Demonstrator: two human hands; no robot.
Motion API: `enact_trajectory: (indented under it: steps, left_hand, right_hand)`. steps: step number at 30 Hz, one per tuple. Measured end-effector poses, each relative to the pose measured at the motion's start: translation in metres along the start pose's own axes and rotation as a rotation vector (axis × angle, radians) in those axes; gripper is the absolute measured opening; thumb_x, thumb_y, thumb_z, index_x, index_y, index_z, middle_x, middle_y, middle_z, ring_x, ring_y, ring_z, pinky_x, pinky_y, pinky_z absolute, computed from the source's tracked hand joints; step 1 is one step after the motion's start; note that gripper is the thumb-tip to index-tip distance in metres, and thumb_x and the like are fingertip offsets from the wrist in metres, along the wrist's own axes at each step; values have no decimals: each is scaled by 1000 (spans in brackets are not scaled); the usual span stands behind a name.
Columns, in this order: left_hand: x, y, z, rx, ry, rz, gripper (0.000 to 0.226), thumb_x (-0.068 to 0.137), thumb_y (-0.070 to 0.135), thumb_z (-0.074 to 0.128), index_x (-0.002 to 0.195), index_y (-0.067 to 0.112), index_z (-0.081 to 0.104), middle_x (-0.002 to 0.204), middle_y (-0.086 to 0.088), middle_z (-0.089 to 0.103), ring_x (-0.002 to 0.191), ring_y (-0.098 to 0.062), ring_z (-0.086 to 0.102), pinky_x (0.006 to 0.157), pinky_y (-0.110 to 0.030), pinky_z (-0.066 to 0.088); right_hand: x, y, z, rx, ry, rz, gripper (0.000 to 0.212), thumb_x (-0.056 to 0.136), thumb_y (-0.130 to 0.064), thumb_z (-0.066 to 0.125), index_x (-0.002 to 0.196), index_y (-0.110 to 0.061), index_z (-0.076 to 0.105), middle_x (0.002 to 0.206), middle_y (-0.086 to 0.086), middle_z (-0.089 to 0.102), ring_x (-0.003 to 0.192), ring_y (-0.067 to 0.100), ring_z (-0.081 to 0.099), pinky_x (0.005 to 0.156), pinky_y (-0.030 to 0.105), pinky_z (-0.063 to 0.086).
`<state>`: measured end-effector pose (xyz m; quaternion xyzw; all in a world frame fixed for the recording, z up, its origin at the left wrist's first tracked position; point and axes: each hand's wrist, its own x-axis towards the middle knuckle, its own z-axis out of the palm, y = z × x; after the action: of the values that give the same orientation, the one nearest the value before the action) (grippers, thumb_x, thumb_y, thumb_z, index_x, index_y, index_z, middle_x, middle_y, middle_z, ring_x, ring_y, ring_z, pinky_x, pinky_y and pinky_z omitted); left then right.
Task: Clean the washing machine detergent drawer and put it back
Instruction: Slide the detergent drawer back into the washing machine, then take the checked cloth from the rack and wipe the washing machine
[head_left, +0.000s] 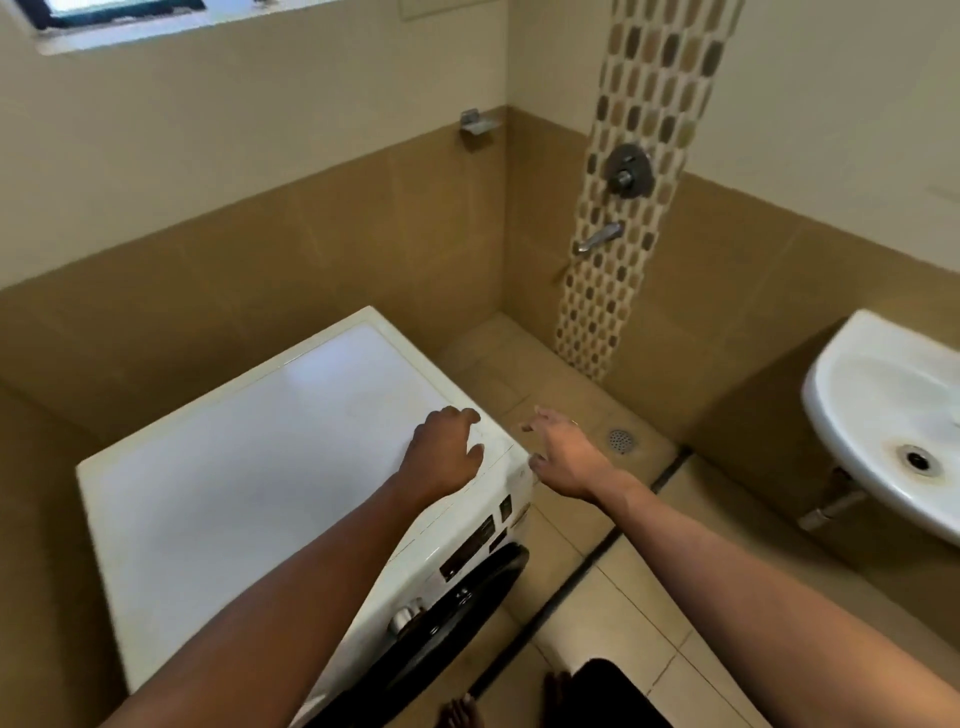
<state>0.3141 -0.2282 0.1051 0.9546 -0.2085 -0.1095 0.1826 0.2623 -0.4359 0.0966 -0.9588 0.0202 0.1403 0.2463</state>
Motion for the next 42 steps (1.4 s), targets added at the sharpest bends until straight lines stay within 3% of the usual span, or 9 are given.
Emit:
enact_trajectory:
  steps: [7,17,23,28,34,38,42]
  left_hand:
    - [90,34,0,6,-34,57,51,97,35,64,143,16,54,138,-12,60,125,-31,57,105,-46,50]
    - [266,88,8,126,-61,-67,55,98,35,64,147,14,49,141,-15,56,131,-33,54,107,-48,48]
    - [361,114,-29,113,30,-163,62,100,34,61,154,10,41,152,-19,48,140,-37,46,113,-51,42]
    - [432,109,-84,128,151,-172,56,99,34,62,147,10,46,143,-19,55,132,-38,52,107,-51,45]
    - [514,86,-170,150,329,-171,63,98,34,64,154,14,43,146,-18,53,135,-38,50,109,-51,42]
    - [574,69,-235,186,424,-132,60,94,31,64,149,14,47,142,-16,56,131,-37,51,107,-48,42]
    - [635,49,-303,192,533,-73,56,93,30,63,145,13,50,138,-15,59,128,-36,53,103,-47,45]
  right_hand:
    - [48,63,-38,31,14,118,58,96,-19,62,151,-14,47,168,15,23,155,31,25,125,40,26]
    - [198,163,-123,-19,-64,43,60,91,-16,65,149,-15,49,157,15,36,146,32,39,121,38,34]
    - [286,187,-214,-102,-48,-42,66,99,-19,61,159,-20,34,173,9,7,157,32,19,125,45,28]
    - [362,171,-292,-161,16,-118,65,99,-19,60,159,-19,34,173,11,5,157,33,20,124,45,30]
    - [447,109,-375,-253,130,-228,66,102,-20,59,161,-20,29,174,9,-1,159,33,11,126,48,25]
    - [506,62,-430,-311,238,-309,65,101,-23,59,160,-19,31,173,10,1,158,32,15,125,46,26]
    - [570,17,-482,-328,349,-359,60,98,-20,61,154,-16,41,170,12,15,154,32,27,120,41,33]
